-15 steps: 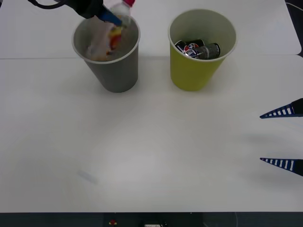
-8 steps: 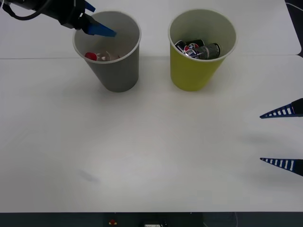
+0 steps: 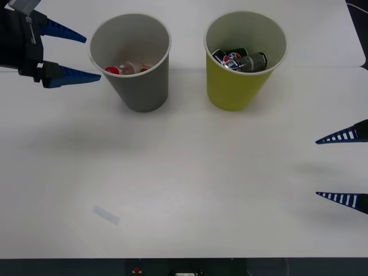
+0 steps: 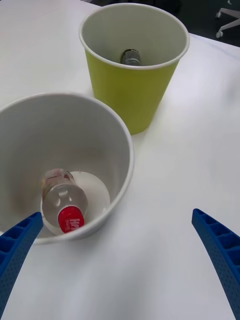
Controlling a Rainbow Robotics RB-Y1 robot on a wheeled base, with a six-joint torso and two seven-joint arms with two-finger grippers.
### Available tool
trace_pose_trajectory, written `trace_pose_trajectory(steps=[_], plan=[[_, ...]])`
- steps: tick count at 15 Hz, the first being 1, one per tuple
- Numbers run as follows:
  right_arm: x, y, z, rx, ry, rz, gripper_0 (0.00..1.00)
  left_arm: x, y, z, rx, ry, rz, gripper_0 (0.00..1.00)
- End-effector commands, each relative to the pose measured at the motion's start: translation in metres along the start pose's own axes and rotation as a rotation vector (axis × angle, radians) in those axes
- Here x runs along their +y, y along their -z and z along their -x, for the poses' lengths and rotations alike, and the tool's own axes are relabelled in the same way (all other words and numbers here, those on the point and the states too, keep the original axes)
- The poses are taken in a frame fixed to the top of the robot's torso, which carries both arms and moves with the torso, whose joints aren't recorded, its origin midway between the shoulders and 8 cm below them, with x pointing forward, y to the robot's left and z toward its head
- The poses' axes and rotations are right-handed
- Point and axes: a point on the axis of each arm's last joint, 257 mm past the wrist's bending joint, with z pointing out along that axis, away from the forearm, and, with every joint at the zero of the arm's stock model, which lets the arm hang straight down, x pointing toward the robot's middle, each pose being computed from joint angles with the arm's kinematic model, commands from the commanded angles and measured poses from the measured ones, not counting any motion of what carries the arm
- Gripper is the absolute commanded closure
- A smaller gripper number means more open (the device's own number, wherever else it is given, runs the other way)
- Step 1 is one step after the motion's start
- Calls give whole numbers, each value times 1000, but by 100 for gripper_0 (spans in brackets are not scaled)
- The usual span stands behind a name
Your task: Put the can into the green bin and the plastic bottle into the gray bin
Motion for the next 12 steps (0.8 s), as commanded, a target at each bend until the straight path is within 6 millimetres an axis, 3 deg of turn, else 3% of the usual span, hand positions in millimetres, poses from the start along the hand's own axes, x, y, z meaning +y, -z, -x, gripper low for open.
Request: trace_pose_trajectory(steps=[1, 4, 6, 12], plan=[[0, 0, 0, 0, 0, 0, 0, -20, 15, -38, -45, -42, -6, 0], [0, 0, 0, 0, 0, 0, 0, -41, 28, -79, -51, -88, 7, 0], [0, 0, 0, 0, 0, 0, 0, -55, 35, -96, -49, -116, 5, 0], [0, 0, 0, 0, 0, 0, 0, -113, 35, -125, -63, -229, -74, 0]])
